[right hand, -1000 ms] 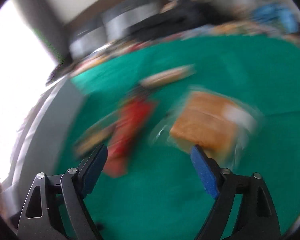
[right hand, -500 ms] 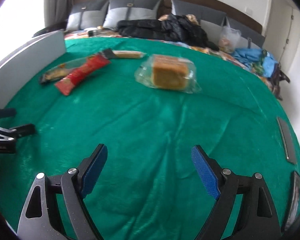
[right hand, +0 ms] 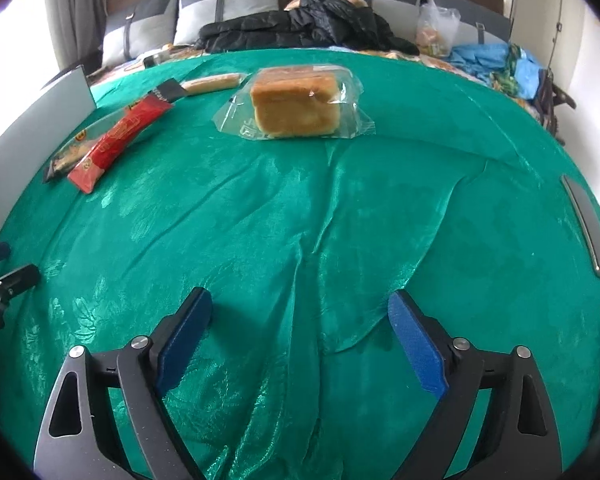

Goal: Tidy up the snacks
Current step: 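Bring both open tools back over the green table, then grasp the red packet with the right tool and lift it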

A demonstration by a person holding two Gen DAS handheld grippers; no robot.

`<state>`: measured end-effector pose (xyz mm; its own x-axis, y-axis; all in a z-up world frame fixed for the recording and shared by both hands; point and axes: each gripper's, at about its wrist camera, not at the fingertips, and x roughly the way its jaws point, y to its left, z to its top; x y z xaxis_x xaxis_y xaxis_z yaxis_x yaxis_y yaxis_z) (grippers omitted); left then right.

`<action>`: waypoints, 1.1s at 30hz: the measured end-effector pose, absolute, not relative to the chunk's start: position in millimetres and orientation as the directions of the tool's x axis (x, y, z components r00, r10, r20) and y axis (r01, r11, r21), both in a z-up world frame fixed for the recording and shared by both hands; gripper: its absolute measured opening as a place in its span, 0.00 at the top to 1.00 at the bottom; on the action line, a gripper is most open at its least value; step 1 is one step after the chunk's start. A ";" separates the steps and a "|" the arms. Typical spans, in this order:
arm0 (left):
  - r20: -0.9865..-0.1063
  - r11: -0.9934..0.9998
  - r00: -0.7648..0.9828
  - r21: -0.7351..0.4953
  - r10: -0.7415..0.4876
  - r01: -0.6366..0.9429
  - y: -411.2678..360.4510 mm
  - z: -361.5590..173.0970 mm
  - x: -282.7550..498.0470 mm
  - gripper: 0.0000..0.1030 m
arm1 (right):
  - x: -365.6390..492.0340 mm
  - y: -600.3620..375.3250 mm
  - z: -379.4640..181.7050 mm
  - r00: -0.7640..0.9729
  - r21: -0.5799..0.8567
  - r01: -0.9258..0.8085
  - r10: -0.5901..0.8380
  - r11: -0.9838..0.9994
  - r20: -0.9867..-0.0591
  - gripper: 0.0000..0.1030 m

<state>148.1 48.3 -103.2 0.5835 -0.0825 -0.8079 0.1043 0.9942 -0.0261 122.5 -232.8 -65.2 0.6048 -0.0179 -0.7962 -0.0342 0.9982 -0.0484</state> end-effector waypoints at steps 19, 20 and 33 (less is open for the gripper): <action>-0.808 0.994 0.584 -0.026 -0.082 0.104 48.2 -102.8 148.1 0.00 | 123.2 -232.2 -66.5 0.605 -0.047 -0.034 -0.017 0.998 -0.796 0.07; -0.808 0.994 0.583 -0.026 -0.082 0.104 47.8 -103.0 147.9 0.00 | 123.1 -232.2 -66.5 0.605 -0.047 -0.034 -0.017 0.998 -0.796 0.07; -0.809 0.990 0.579 -0.025 -0.102 0.139 54.6 -103.4 151.0 0.00 | 123.2 -231.9 -67.4 0.607 -0.044 -0.034 -0.014 0.998 -0.795 0.07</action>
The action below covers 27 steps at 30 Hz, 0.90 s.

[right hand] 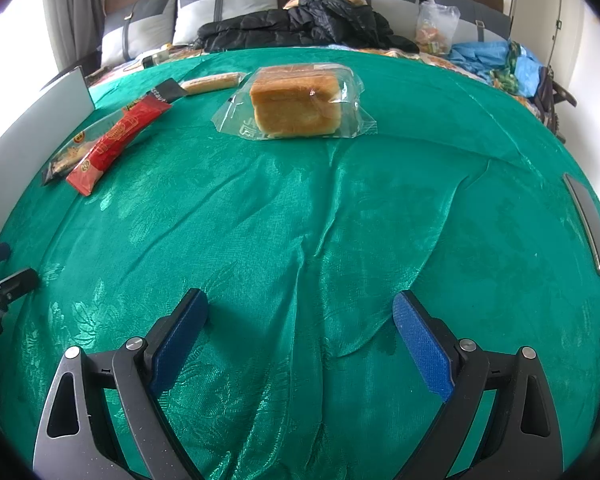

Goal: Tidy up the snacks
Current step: 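Grasp the red packet with the right tool and lift it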

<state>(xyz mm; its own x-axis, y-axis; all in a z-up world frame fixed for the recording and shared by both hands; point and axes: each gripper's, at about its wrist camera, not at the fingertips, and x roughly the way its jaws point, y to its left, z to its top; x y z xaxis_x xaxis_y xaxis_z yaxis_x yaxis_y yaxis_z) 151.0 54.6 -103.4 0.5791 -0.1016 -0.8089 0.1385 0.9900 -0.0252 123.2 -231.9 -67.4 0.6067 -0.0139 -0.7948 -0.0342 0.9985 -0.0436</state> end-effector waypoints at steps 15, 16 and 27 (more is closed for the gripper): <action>-0.807 0.990 0.581 -0.026 -0.100 0.135 53.4 -104.0 150.0 0.00 | 275.4 -64.2 -53.6 0.401 0.161 -0.220 0.240 0.962 -0.884 0.11; -0.807 0.990 0.581 -0.025 -0.100 0.135 53.6 -103.9 150.0 0.00 | 279.2 -60.9 -58.1 0.394 0.157 -0.200 0.227 0.967 -0.891 0.11; -0.808 0.991 0.581 -0.025 -0.099 0.133 52.9 -103.2 150.0 0.00 | 232.8 -106.7 -48.0 0.418 0.120 -0.256 0.222 0.959 -0.881 0.83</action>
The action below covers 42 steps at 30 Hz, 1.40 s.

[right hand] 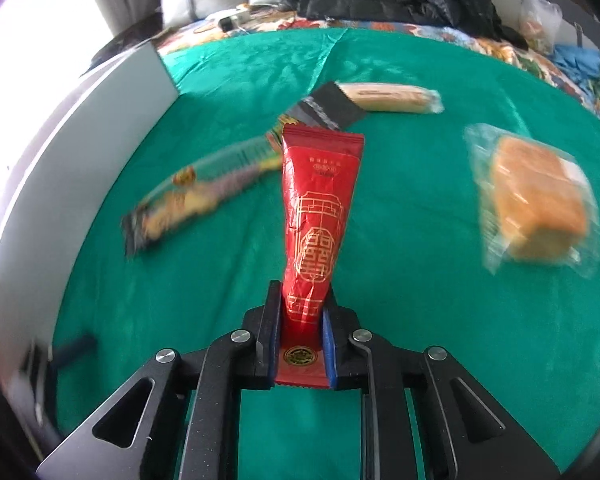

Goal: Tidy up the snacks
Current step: 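Grasp the red packet with the right tool and lift it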

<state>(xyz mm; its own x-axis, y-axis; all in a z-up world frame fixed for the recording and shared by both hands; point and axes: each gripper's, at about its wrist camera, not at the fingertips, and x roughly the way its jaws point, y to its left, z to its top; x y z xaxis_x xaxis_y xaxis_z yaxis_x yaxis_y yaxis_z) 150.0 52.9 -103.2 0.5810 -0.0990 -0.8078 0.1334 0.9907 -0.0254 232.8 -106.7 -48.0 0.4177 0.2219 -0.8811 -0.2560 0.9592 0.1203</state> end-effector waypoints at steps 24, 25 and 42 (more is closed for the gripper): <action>-0.808 0.991 0.581 -0.025 -0.099 0.134 52.5 -103.4 151.3 0.00 | 128.7 -198.9 -70.1 0.589 -0.046 -0.246 0.112 0.968 -0.800 0.16; -0.808 0.991 0.581 -0.025 -0.099 0.134 52.9 -103.3 151.4 0.00 | 128.4 -199.0 -70.1 0.589 -0.046 -0.246 0.112 0.968 -0.800 0.16; -0.863 0.979 0.492 -0.014 -0.114 0.202 49.5 -82.4 187.9 0.00 | 127.8 -197.3 -71.3 0.587 -0.044 -0.248 0.114 0.968 -0.801 0.13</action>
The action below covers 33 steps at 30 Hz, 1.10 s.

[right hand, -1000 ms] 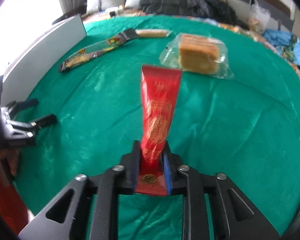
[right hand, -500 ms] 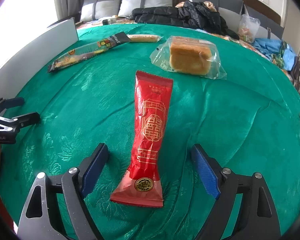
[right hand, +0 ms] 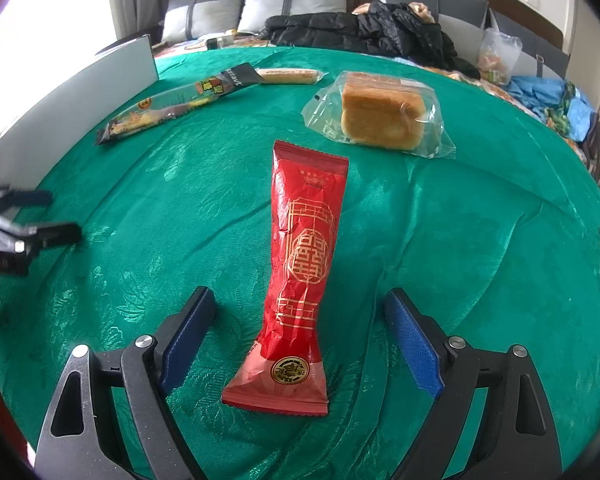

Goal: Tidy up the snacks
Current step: 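Grasp the red packet with the right tool and lift it, then grasp the clear stick snack with the left tool while the right tool holds the red packet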

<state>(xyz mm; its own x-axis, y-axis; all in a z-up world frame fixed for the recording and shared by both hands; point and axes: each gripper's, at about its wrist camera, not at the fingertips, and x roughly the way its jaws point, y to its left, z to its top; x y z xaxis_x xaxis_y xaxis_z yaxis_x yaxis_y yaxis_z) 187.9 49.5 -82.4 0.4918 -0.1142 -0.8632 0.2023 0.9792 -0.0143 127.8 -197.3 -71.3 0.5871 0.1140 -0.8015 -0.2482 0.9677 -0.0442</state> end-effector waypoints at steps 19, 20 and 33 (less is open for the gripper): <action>-0.900 0.969 0.416 -0.029 -0.132 0.246 50.1 -78.5 300.2 0.85 | 127.6 -196.4 -71.1 0.585 -0.043 -0.250 0.115 0.967 -0.803 0.12; -0.898 0.969 0.417 -0.035 -0.139 0.246 50.5 -77.3 290.6 0.85 | 128.0 -195.4 -71.5 0.584 -0.043 -0.251 0.116 0.967 -0.803 0.11; -0.888 0.971 0.398 -0.179 -0.230 0.161 79.8 -70.1 129.7 0.15 | 127.9 -194.0 -72.3 0.584 -0.039 -0.253 0.120 0.967 -0.803 0.11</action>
